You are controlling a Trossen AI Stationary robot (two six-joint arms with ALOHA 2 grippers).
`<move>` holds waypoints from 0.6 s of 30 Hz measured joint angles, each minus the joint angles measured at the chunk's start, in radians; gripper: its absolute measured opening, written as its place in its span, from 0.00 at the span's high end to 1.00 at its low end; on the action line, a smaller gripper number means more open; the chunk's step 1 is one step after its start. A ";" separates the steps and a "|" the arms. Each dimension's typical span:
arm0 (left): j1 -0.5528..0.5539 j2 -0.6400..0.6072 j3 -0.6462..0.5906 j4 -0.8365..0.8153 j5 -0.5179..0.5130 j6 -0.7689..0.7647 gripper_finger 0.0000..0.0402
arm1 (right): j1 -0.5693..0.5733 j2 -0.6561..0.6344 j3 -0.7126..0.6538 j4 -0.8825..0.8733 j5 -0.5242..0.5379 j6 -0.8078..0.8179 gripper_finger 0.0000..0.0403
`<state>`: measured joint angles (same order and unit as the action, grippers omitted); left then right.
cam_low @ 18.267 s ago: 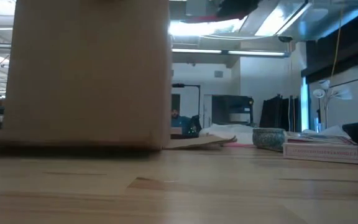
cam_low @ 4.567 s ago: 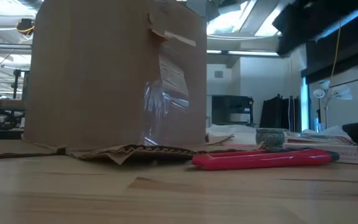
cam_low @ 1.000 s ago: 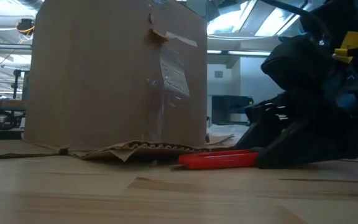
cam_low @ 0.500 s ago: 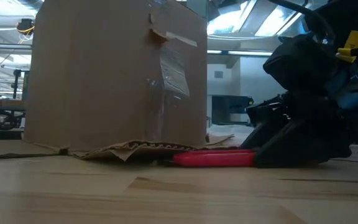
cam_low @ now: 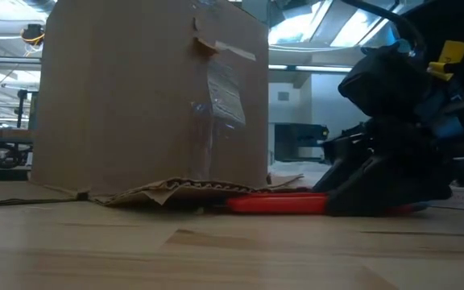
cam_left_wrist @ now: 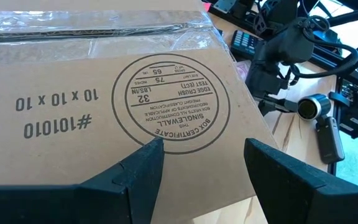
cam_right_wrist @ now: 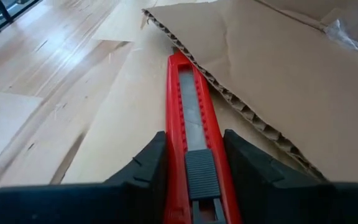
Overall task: Unpack boxes
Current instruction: Break down box until it is fully flat
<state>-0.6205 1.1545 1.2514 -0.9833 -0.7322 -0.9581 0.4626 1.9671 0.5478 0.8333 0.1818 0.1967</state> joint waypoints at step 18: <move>0.000 0.000 0.000 0.000 0.000 0.018 0.45 | 0.070 -0.288 0.161 -0.616 0.009 0.151 0.68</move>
<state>-0.6205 1.1549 1.2513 -0.9836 -0.7319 -0.9399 0.5326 1.6793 0.7085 0.2175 0.1905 0.3481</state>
